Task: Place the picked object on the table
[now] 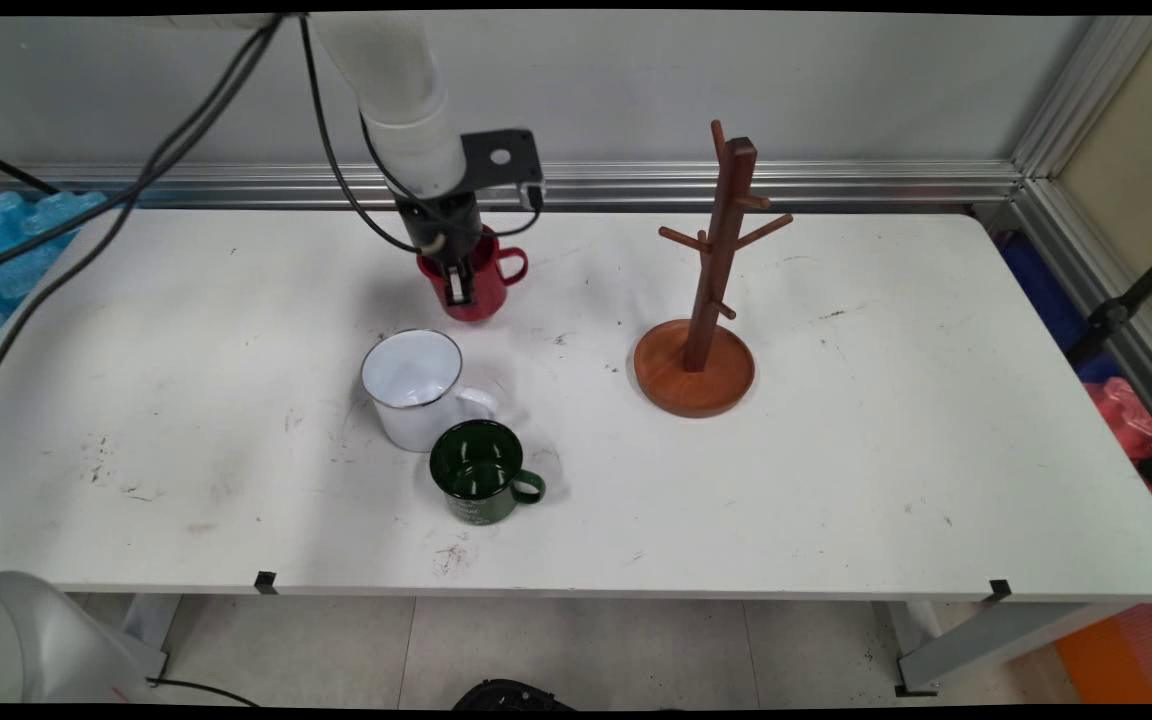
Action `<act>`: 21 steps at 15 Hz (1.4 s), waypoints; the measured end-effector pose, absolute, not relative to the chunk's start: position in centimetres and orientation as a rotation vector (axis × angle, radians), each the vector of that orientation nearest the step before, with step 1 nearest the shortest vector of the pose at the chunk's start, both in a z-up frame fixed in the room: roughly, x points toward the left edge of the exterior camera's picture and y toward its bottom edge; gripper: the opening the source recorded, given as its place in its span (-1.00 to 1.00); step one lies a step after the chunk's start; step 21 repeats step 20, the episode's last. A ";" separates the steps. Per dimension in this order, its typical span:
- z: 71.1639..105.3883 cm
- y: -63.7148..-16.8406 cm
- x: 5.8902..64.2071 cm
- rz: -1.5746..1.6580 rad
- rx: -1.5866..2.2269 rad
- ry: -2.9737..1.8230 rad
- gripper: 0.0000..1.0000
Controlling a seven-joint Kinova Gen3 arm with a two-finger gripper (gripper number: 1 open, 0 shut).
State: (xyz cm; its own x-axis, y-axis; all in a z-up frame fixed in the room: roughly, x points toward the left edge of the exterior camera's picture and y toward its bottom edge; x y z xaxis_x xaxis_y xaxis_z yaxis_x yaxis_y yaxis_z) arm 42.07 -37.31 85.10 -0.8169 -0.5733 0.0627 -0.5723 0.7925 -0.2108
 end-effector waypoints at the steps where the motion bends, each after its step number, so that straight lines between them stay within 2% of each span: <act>1: 84.5 -37.6 41.9 -0.346 -0.945 2.970 -1.00; 10: 81.5 -38.8 41.0 -0.337 -0.938 2.989 -1.00; 11: 81.4 -38.8 41.0 -0.339 -0.936 2.992 1.00; 21: 81.5 -39.9 40.2 -0.376 -0.882 3.049 1.00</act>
